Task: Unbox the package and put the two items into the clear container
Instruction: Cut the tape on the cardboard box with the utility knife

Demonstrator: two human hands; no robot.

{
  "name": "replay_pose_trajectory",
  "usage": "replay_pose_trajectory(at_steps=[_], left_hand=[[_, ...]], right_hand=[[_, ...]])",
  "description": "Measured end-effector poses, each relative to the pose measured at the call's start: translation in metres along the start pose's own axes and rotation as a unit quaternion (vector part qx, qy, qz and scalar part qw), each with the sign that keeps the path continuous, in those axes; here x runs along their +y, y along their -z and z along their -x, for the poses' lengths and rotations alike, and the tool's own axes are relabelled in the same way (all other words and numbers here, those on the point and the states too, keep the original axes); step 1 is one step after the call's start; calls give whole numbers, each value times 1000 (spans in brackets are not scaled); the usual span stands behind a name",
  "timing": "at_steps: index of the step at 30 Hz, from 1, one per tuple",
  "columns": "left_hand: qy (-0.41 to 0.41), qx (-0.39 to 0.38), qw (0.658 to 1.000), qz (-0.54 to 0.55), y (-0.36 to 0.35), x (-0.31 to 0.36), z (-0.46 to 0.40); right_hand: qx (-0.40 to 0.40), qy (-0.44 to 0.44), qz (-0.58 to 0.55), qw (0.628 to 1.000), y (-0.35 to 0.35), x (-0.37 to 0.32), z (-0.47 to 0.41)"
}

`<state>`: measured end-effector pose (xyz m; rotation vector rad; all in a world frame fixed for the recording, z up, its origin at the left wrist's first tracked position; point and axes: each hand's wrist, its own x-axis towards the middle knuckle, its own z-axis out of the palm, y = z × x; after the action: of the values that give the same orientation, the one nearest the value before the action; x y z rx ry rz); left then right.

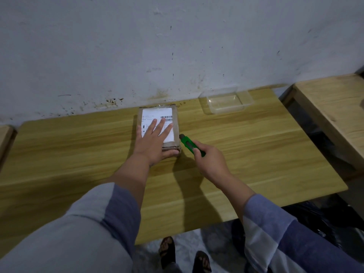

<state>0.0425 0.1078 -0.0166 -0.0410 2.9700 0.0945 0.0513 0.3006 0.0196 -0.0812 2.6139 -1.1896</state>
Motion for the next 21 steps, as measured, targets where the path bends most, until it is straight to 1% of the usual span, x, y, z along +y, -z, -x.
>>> replay_pose_trajectory(at_steps=[4,8,12,14,17,19,21], left_hand=[[11,3,1000,5,-2,2,1],[44,15,999,26,-5,12,0],[57,18,998,37,-6,18,0],[45,1,998,51,-3,14,1],[-12,-12,997,71,5,-4,7],[-39,0,996,76,8,-24,14],[-35,20,997,70,7,-43,23]], right_hand=[[-3,-6,-3,1000,3,7,8],[32,-63,-60,996,10,18,-4],[-11,-46,-79,996,2,9,-20],[-13,-38,-73,997,-7,-1,-26],[11,-46,-85,995,-20,-10,-34],[9,-54,-95,994,-23,-12,-38],[-6,-50,-94,994,-20,-13,-40]])
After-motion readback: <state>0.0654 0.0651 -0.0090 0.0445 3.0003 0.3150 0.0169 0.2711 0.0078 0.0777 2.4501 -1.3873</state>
